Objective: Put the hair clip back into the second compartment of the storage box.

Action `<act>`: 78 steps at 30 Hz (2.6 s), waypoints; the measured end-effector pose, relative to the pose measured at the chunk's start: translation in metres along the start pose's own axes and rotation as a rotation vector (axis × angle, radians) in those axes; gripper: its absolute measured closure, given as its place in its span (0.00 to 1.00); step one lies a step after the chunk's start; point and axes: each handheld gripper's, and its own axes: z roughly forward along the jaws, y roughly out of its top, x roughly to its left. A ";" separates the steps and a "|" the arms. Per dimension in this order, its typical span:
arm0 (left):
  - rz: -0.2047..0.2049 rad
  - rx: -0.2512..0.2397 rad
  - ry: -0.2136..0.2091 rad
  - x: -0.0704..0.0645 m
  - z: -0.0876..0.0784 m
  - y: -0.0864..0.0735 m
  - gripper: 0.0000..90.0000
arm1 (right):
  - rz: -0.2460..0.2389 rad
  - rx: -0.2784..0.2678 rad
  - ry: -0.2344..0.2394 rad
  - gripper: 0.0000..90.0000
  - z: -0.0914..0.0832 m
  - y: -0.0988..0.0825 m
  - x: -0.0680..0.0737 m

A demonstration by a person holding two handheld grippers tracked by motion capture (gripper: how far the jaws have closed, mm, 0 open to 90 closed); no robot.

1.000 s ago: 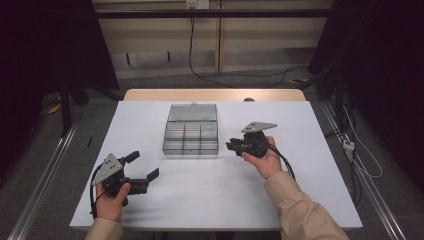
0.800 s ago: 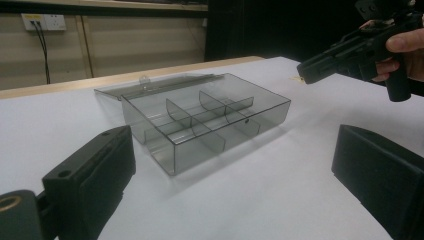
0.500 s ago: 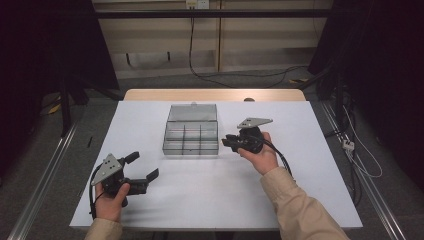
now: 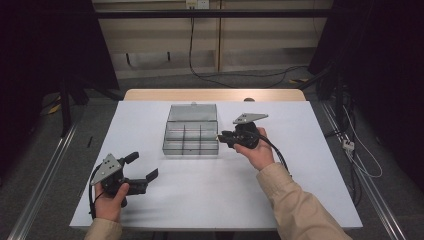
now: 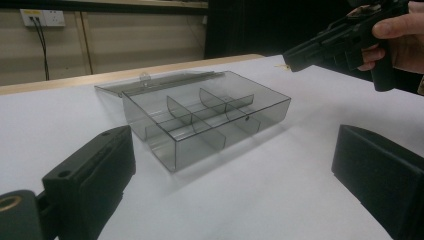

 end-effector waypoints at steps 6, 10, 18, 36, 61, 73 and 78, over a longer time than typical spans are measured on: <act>0.000 0.001 -0.001 0.000 0.000 0.000 0.04 | 0.000 -0.007 0.006 0.82 0.004 0.003 -0.002; -0.003 0.002 0.000 0.000 0.000 0.000 0.04 | -0.003 -0.009 0.004 0.82 0.006 0.006 -0.002; -0.005 0.001 -0.002 0.000 0.000 0.000 0.04 | -0.008 -0.014 0.016 0.82 0.012 0.011 -0.001; -0.012 0.005 -0.003 0.001 0.000 0.000 0.04 | -0.009 -0.017 0.020 0.82 0.024 0.020 -0.002; -0.013 0.011 -0.002 0.001 0.001 0.000 0.04 | 0.003 -0.019 0.037 0.82 0.038 0.023 -0.005; -0.015 0.012 -0.003 0.001 0.001 0.000 0.04 | -0.003 -0.018 0.049 0.82 0.044 0.029 -0.003; -0.015 0.013 -0.003 0.001 0.001 0.000 0.04 | -0.005 -0.017 0.051 0.82 0.047 0.030 -0.003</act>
